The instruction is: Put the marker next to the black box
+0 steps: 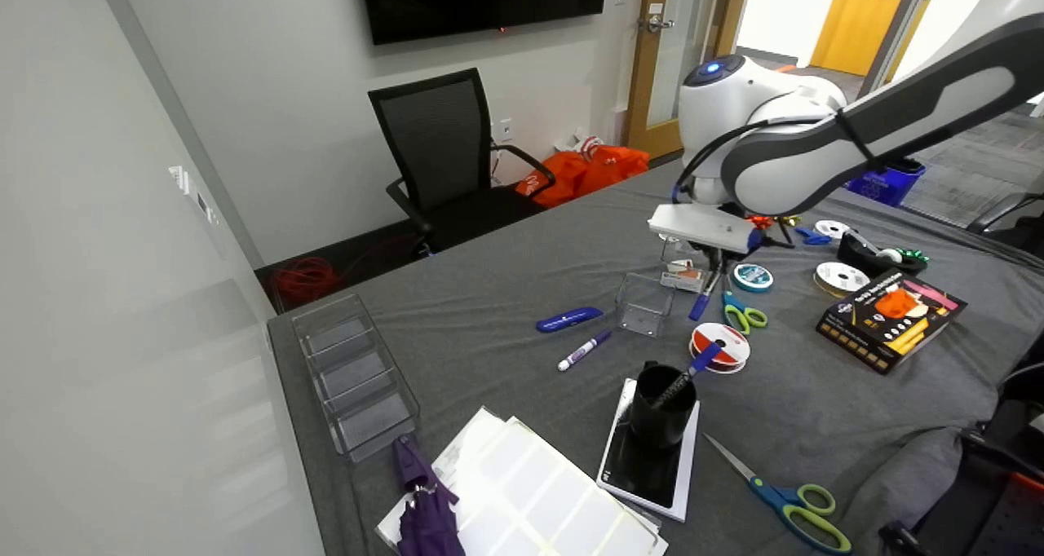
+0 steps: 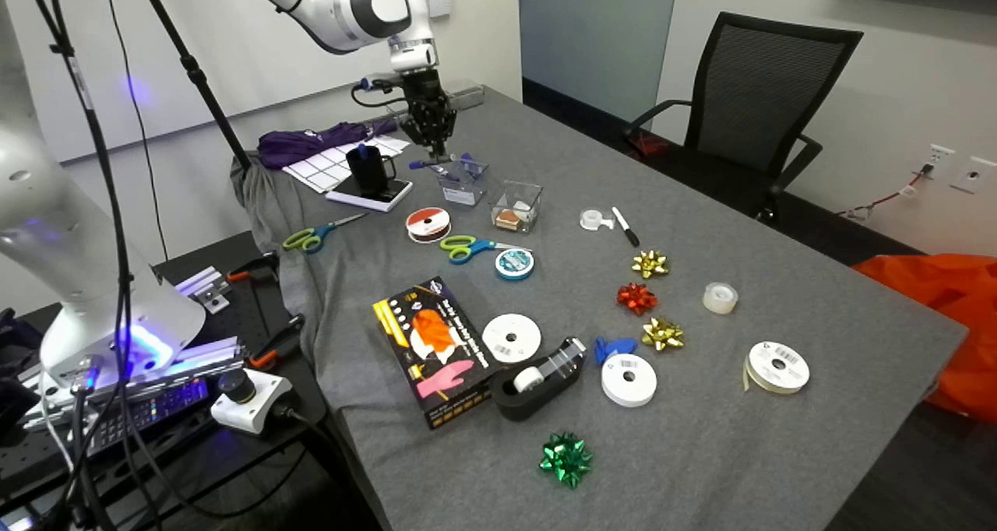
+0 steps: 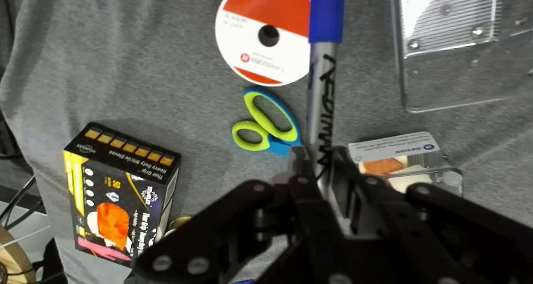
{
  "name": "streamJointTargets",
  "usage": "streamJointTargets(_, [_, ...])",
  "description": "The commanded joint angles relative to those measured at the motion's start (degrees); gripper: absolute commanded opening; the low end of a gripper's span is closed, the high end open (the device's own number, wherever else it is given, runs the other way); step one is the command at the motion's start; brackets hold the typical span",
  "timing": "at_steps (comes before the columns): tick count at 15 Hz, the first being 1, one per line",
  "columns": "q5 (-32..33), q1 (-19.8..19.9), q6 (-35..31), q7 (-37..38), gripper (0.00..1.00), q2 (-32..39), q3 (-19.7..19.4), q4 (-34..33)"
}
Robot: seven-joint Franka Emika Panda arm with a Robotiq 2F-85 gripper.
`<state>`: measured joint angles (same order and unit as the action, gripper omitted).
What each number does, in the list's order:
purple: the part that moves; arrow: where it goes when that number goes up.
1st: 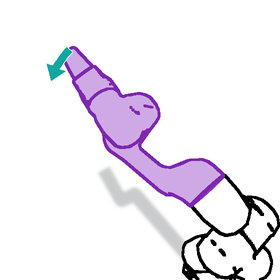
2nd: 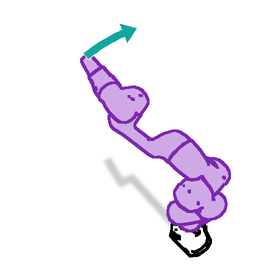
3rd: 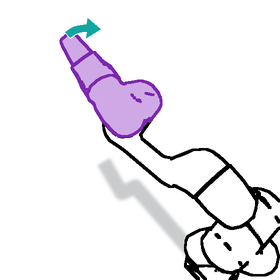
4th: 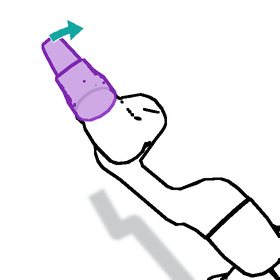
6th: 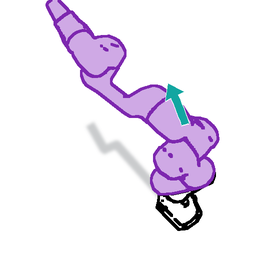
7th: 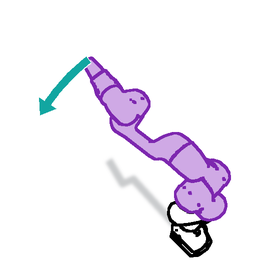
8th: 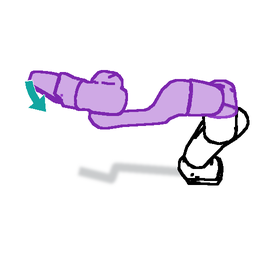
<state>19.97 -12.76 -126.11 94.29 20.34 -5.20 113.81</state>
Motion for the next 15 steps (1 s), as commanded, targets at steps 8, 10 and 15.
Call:
streamJointTargets(8, [17.7,4.9,-7.3,-7.1,0.04,-9.4,-0.9,19.5])
streamJointTargets(10, [22.9,5.8,-8.4,-6.4,0.04,-9.4,-1.1,21.4])
streamJointTargets(15, [31.1,7.9,-9.7,-5.3,0.04,-9.3,-0.9,23.8])
